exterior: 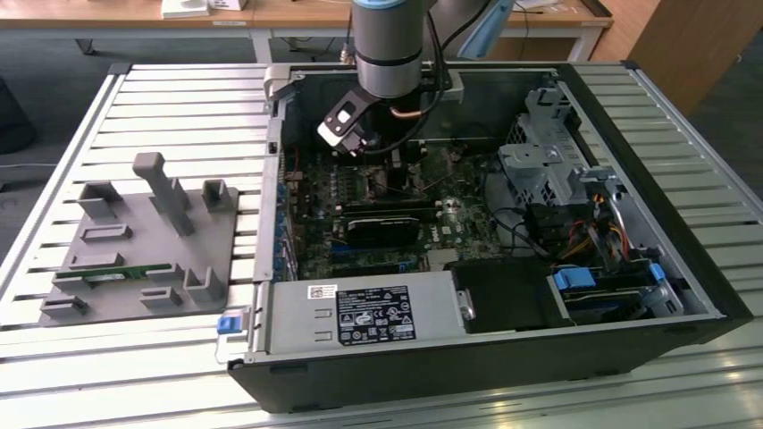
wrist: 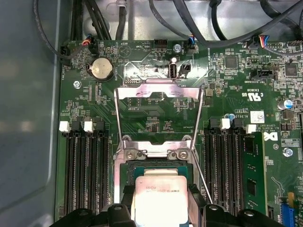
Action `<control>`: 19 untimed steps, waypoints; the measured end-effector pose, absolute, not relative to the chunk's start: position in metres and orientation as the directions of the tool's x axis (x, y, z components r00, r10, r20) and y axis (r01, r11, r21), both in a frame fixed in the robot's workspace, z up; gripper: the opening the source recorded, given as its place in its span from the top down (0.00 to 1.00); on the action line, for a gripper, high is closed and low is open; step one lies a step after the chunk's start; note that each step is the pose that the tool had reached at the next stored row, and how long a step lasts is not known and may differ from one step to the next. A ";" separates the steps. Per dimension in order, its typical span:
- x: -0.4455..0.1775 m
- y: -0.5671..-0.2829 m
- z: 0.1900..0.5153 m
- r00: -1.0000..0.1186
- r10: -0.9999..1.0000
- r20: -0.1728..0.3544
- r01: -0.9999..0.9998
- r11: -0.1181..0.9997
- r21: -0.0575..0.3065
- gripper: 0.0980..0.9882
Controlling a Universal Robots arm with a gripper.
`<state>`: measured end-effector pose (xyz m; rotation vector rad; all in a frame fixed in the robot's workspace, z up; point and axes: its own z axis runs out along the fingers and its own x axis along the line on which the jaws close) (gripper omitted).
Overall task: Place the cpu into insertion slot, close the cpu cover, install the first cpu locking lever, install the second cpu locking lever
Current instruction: 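Place the cpu into insertion slot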
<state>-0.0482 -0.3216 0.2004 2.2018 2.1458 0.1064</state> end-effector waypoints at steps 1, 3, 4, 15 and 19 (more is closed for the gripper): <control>-0.048 -0.321 0.200 0.026 1.000 0.004 0.995 -0.026 0.095 0.52; -0.048 -0.321 0.200 0.026 1.000 0.004 0.995 -0.026 0.094 0.52; -0.048 -0.320 0.200 0.025 1.000 0.004 0.995 -0.026 0.094 0.52; -0.048 -0.318 0.195 0.026 1.000 0.004 0.995 -0.026 0.092 0.52; -0.048 -0.318 0.195 0.026 1.000 0.004 0.995 -0.026 0.092 0.52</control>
